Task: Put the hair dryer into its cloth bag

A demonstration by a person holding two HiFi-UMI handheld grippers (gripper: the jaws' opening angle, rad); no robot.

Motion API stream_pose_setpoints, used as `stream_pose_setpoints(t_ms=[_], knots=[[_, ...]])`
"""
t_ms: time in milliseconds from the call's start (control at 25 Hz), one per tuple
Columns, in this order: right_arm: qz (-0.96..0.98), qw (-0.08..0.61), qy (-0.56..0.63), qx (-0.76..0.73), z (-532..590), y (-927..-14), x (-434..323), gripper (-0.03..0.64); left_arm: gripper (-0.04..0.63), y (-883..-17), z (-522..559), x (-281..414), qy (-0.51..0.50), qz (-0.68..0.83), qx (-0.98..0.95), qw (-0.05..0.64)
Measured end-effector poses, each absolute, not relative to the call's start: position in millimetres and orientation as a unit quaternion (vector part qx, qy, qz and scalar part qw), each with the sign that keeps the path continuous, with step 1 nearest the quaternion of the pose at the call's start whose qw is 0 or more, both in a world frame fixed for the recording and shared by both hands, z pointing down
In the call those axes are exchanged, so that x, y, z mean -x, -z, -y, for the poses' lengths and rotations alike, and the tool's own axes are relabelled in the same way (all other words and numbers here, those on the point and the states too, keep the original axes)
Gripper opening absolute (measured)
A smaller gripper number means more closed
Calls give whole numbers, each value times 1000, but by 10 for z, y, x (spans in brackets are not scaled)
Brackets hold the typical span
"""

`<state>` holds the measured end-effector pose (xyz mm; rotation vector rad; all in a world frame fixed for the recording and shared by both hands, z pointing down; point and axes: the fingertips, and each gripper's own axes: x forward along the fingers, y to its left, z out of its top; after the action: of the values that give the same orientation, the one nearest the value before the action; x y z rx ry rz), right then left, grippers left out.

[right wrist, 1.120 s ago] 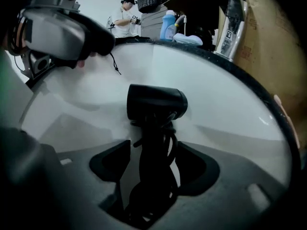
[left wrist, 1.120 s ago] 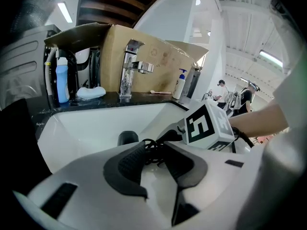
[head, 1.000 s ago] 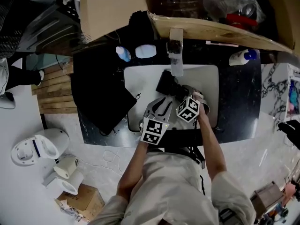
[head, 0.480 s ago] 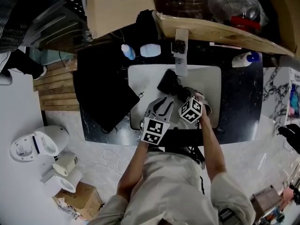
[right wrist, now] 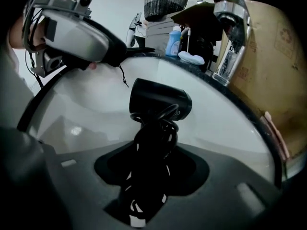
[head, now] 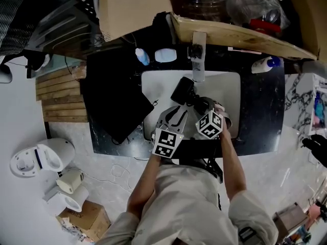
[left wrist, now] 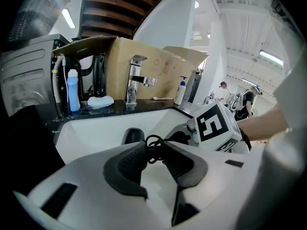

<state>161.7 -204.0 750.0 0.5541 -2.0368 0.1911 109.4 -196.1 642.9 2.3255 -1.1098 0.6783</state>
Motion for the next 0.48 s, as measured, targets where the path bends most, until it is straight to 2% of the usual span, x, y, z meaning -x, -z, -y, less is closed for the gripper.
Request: stream_pose_setpoints(t_ms=[480], knots=[[844, 464, -70, -260, 1868, -6903, -1462, 192, 117, -6152, 1832, -888, -234, 401, -860, 213]])
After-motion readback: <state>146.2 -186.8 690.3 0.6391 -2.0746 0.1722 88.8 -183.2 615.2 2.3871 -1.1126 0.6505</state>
